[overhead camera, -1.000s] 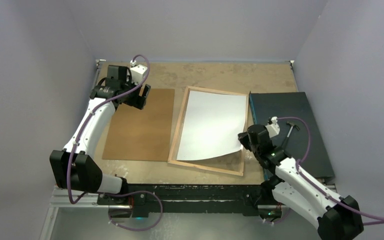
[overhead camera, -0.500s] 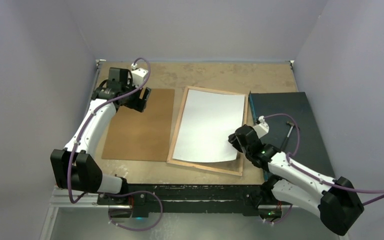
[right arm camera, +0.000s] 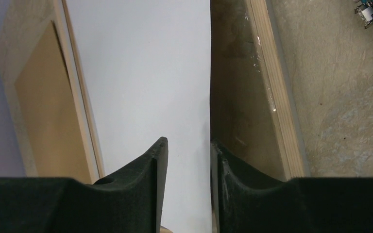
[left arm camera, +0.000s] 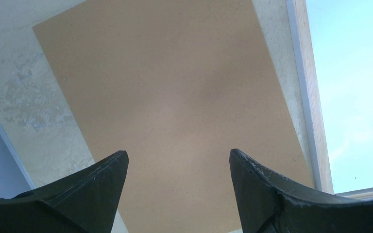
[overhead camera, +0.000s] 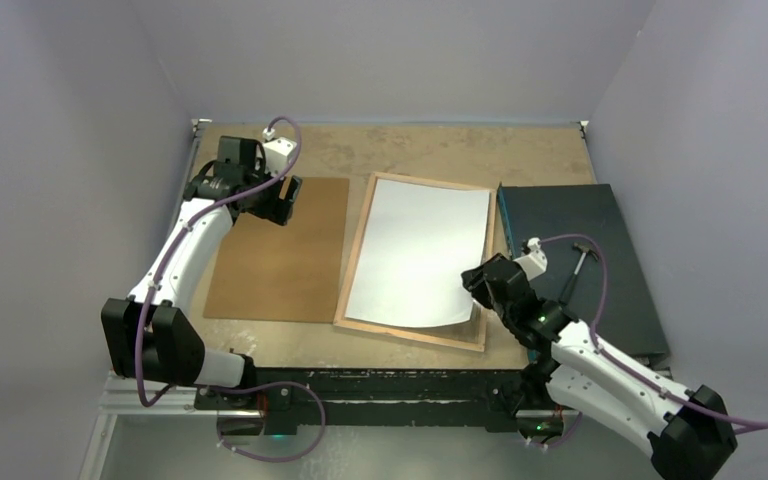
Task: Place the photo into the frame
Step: Turn over the photo from the photo frame.
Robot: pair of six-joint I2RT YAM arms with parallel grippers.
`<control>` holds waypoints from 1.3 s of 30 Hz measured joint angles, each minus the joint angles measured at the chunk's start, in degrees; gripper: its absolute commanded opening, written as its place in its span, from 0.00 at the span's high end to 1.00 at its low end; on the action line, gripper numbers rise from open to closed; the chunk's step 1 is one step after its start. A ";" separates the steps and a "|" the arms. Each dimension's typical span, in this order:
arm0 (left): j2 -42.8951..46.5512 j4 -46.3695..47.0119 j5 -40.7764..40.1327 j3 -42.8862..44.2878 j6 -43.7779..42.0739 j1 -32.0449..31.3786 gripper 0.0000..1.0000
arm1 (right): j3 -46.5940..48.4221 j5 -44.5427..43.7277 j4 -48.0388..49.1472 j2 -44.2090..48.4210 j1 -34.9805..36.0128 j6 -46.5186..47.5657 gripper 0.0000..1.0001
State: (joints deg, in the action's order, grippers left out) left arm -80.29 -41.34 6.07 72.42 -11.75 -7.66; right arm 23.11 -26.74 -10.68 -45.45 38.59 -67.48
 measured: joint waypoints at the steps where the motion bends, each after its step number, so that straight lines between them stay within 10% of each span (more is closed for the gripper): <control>1: 0.04 -0.02 0.00 -0.04 -0.02 0.00 0.26 | -0.61 0.22 0.09 1.29 0.00 -0.26 0.64; 14: 0.07 0.07 0.22 -0.35 -0.02 -0.02 0.30 | -3.80 1.38 1.07 -2.27 -0.02 -3.69 1.00; 34: 0.07 0.11 1.03 -1.18 0.00 -0.42 0.34 | -2.58 0.35 8.70 -14.82 -0.02 1.40 0.95; 39: 0.07 1.49 1.22 -3.67 0.13 -0.76 0.36 | -2.40 1.03 8.46 -11.93 -0.02 2.23 0.70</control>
State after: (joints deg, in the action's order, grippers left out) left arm -80.23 -39.86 7.29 68.75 -11.62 -8.43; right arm 20.71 -25.71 -2.22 -57.39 38.57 -65.25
